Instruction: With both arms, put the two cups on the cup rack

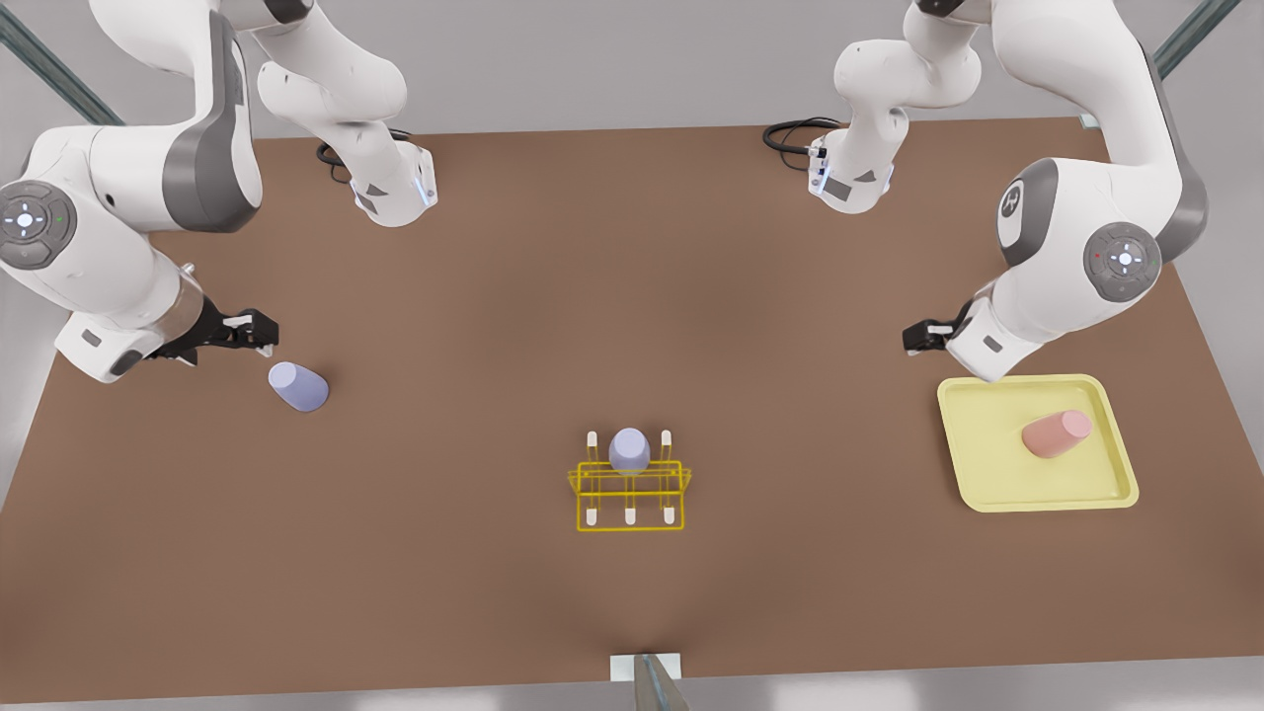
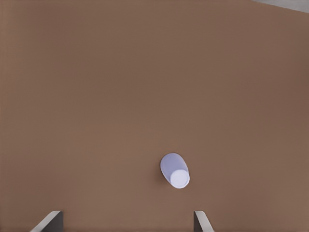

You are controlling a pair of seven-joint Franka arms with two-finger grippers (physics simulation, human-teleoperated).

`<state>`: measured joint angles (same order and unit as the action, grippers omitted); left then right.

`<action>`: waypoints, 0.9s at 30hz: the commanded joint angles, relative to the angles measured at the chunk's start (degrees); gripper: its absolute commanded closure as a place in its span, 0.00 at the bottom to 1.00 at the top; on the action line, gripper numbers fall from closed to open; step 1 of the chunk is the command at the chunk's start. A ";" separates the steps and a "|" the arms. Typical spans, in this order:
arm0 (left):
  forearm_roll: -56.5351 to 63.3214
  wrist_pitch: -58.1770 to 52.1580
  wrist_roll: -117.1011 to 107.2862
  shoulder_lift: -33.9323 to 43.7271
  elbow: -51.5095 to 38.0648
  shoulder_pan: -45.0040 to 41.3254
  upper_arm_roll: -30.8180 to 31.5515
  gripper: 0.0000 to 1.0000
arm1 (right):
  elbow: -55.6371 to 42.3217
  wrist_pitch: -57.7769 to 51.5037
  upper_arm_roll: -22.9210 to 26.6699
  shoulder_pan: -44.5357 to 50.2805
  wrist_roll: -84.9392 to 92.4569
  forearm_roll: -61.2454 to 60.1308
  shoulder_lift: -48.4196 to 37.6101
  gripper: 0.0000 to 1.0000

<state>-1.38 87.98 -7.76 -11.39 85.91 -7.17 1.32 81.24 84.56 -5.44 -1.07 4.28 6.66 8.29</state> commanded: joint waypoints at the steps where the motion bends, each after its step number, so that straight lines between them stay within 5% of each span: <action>1: -0.03 0.35 -1.21 0.05 -0.04 0.05 -0.27 0.00 | -0.03 0.34 -0.01 -0.07 2.31 -0.77 0.06 0.00; 5: -0.82 7.20 24.80 -6.27 0.05 2.77 -13.62 0.00 | 7.26 7.54 0.52 -4.64 5.38 0.81 3.66 0.00; 8: -1.00 18.18 35.08 -12.51 0.49 12.26 -13.80 0.00 | 15.34 20.63 0.52 -8.33 5.65 0.72 4.28 0.00; 14: -1.52 27.07 39.38 -20.24 1.81 17.10 -13.71 0.00 | 29.84 39.44 0.52 -10.09 5.82 -0.77 3.84 0.00; 18: -1.44 26.72 55.73 -22.27 1.90 19.39 -13.71 0.00 | 34.51 43.41 0.52 -11.23 5.91 -1.39 3.75 0.00; 27: -1.61 34.63 54.69 -29.13 2.07 20.62 -13.71 0.00 | 44.62 50.61 0.52 -16.86 11.89 -3.15 4.63 0.00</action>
<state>-2.97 118.82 28.08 -40.26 88.22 13.40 -12.37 124.77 128.63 -4.92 -17.74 10.22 3.87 13.13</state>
